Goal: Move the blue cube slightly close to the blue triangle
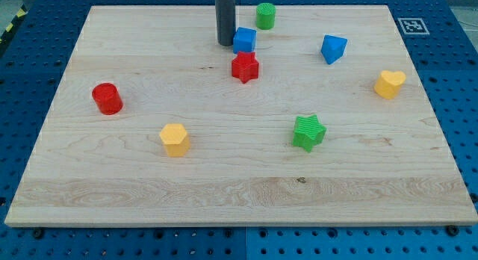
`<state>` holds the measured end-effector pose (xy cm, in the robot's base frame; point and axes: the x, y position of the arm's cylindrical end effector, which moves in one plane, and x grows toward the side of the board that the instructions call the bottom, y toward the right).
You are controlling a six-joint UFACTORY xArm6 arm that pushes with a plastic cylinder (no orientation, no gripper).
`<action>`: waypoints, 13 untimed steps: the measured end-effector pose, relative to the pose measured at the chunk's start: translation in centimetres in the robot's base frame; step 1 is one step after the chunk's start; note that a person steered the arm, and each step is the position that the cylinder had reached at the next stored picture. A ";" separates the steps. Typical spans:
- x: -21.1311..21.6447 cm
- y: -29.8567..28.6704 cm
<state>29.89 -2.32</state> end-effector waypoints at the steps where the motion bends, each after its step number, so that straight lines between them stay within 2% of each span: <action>1: 0.1 1.9; 3: 1.1 6.1; 7: 2.8 9.8; 11: 8.7 11.9; 13: 7.2 14.5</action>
<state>37.12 12.15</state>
